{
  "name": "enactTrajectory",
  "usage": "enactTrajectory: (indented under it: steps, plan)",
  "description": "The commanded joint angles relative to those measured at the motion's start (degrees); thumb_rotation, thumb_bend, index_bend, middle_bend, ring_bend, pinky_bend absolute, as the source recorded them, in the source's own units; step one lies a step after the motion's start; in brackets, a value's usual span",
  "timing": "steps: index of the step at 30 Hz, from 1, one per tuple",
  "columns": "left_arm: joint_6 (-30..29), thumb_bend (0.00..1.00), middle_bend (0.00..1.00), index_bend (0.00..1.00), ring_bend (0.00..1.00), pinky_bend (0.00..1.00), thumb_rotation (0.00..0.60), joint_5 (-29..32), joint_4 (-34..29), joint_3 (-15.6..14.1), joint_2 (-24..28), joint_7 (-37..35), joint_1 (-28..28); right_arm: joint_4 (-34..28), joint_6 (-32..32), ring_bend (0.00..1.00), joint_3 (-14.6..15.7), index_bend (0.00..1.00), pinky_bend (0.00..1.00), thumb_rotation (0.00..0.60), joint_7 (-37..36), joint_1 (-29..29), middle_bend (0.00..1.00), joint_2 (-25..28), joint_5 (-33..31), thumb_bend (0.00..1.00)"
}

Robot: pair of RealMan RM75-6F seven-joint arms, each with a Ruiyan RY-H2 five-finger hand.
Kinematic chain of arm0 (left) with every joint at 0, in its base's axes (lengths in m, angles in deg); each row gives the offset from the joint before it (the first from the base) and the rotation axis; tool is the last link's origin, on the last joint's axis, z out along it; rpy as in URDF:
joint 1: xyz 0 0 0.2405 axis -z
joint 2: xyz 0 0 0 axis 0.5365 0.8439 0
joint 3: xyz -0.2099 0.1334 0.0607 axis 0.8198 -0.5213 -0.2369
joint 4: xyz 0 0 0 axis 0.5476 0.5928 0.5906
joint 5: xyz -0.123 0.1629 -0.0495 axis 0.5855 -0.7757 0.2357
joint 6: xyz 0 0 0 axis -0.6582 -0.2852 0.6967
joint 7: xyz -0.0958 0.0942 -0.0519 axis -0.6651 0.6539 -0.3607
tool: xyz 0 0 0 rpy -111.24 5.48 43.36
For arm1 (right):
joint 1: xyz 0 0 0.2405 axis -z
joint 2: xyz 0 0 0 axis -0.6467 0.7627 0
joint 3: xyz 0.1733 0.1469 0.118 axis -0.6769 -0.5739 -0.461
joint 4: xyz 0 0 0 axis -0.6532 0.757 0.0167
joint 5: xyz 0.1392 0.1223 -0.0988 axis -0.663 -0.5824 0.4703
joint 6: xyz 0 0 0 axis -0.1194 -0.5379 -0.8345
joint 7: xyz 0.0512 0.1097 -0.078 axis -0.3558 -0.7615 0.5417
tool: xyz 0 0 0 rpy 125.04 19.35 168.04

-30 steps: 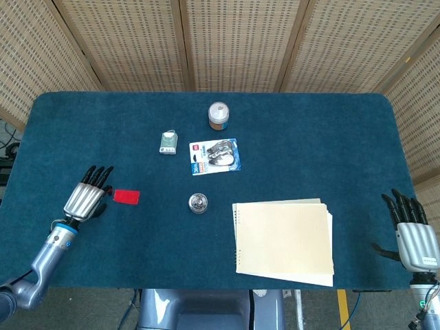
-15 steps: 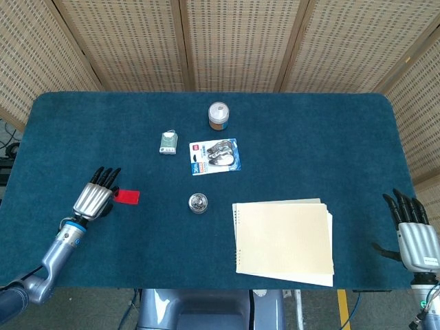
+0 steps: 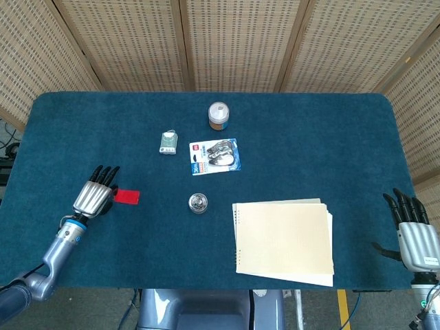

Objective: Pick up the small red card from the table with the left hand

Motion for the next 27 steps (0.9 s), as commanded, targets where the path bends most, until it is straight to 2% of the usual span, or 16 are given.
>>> enactTrajectory:
  steps: [1,27]
  plan:
    - [0.5,0.39,0.00,0.47,0.00,0.00,0.600,0.1,0.3,0.0,-0.4,0.0,0.2,0.0,-0.1,0.00,0.0,0.00,0.00,0.600,-0.1,0.0,0.00,0.0,0.0,0.05]
    - [0.8,0.40,0.00,0.51,0.00,0.00,0.600,0.1,0.6,0.2,-1.3,0.4,0.9,0.2,-0.4,0.00,-0.1,0.00,0.00,0.600,-0.6,0.2,0.00,0.1,0.1,0.05]
